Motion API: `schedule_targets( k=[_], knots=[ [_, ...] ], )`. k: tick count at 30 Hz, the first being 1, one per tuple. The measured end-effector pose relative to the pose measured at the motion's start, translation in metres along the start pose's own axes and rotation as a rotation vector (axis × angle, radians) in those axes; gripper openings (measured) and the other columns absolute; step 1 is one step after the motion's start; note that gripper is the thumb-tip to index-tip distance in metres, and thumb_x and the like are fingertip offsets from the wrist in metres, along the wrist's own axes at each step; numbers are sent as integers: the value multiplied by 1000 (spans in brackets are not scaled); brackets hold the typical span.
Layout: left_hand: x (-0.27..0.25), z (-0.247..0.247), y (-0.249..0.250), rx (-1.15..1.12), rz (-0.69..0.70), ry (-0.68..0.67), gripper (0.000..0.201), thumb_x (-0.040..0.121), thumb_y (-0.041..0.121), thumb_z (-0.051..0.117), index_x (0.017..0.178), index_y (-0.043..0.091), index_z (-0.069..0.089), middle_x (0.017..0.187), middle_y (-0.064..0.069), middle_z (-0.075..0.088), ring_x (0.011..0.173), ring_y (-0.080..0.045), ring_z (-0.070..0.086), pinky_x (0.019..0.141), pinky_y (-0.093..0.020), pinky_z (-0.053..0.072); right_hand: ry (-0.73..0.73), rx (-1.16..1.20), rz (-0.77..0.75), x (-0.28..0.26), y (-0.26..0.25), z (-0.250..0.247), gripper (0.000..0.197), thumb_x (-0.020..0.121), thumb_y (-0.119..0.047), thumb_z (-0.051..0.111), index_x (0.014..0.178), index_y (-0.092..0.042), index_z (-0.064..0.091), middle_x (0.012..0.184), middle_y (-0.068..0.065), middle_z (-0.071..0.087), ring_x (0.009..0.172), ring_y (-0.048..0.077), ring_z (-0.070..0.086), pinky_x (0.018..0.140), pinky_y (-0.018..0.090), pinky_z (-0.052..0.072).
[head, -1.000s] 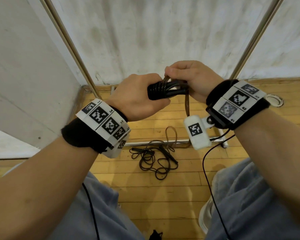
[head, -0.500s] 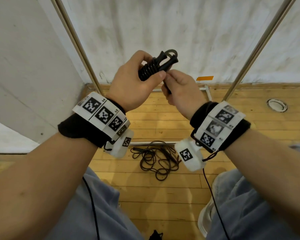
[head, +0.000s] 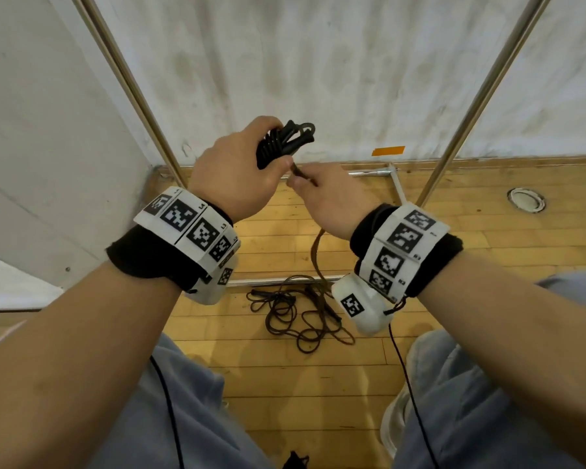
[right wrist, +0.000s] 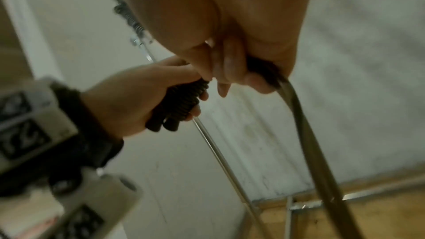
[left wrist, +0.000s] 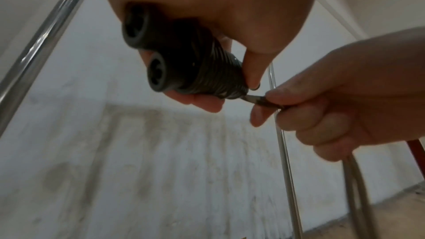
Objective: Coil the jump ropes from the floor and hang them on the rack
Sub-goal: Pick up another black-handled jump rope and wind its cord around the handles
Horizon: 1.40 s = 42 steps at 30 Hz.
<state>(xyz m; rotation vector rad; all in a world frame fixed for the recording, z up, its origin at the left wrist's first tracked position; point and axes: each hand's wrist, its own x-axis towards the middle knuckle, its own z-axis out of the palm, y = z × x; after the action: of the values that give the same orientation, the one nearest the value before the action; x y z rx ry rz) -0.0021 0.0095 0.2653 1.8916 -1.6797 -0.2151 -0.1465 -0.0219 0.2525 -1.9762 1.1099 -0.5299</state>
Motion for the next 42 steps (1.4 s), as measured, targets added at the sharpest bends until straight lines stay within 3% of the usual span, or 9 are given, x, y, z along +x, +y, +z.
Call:
schedule_targets(
  k=[5, 14, 18, 22, 25, 30, 35, 38, 42],
  knots=[
    [5, 10, -15, 196, -7, -97, 41, 90, 45, 56, 128, 32, 46, 110, 0, 67, 95, -28, 63, 74, -35, 48, -32, -397, -25, 2, 8, -3, 38, 99, -30, 42, 63, -21, 40, 64, -4, 45, 55, 8, 41, 47, 21, 26],
    [11, 23, -26, 384, -29, -274, 40, 87, 45, 61, 121, 30, 49, 106, -1, 66, 88, -24, 60, 67, -31, 43, -86, -618, -165, -4, 13, -11, 26, 96, -38, 46, 79, -19, 53, 66, -7, 47, 58, 6, 44, 48, 23, 28],
    [5, 27, -17, 356, 6, -405, 33, 83, 46, 64, 113, 37, 53, 102, 8, 64, 84, -16, 56, 73, -36, 50, -10, -550, -219, -3, 15, -17, 25, 97, -36, 42, 78, -22, 51, 65, -10, 47, 58, 4, 43, 49, 22, 26],
    [1, 23, -8, 239, 111, -476, 45, 82, 43, 68, 121, 52, 48, 93, 19, 57, 77, -9, 51, 60, -24, 40, 90, -520, -225, 2, 21, -23, 33, 98, -39, 40, 77, -17, 54, 68, -2, 54, 64, 15, 50, 56, 27, 35],
    [-2, 21, -2, 169, 129, -496, 44, 81, 44, 68, 122, 44, 52, 80, 24, 51, 71, 0, 50, 58, -15, 35, 124, -459, -202, 5, 23, -27, 34, 97, -40, 42, 79, -16, 60, 69, -2, 56, 64, 15, 51, 56, 26, 35],
    [-8, 18, 5, 55, 110, -388, 33, 67, 63, 70, 92, 44, 58, 73, 20, 58, 73, 1, 56, 60, -18, 43, 201, -271, -170, 7, 16, -33, 42, 94, -44, 47, 72, -11, 61, 59, -3, 51, 55, 9, 47, 52, 22, 36],
    [-14, 15, 12, 8, 100, -229, 38, 71, 58, 70, 104, 38, 67, 65, 18, 59, 62, 2, 57, 56, -21, 47, 217, 6, -88, 13, 14, -38, 49, 91, -39, 56, 65, 3, 59, 50, -1, 39, 46, 10, 39, 51, 24, 36],
    [-16, 11, 14, 16, 141, -196, 38, 73, 56, 68, 106, 39, 66, 70, 17, 62, 68, -4, 60, 63, -29, 53, 152, 186, -20, 14, 17, -42, 49, 89, -40, 59, 52, -10, 51, 51, 2, 37, 46, 13, 36, 48, 24, 31],
    [-20, 7, 17, -23, 178, -156, 39, 73, 57, 65, 107, 40, 65, 71, 18, 63, 71, -4, 61, 67, -32, 54, 9, 466, 48, 14, 23, -43, 41, 90, -37, 60, 57, -13, 57, 60, 8, 44, 51, 19, 38, 46, 26, 34]
  ],
)
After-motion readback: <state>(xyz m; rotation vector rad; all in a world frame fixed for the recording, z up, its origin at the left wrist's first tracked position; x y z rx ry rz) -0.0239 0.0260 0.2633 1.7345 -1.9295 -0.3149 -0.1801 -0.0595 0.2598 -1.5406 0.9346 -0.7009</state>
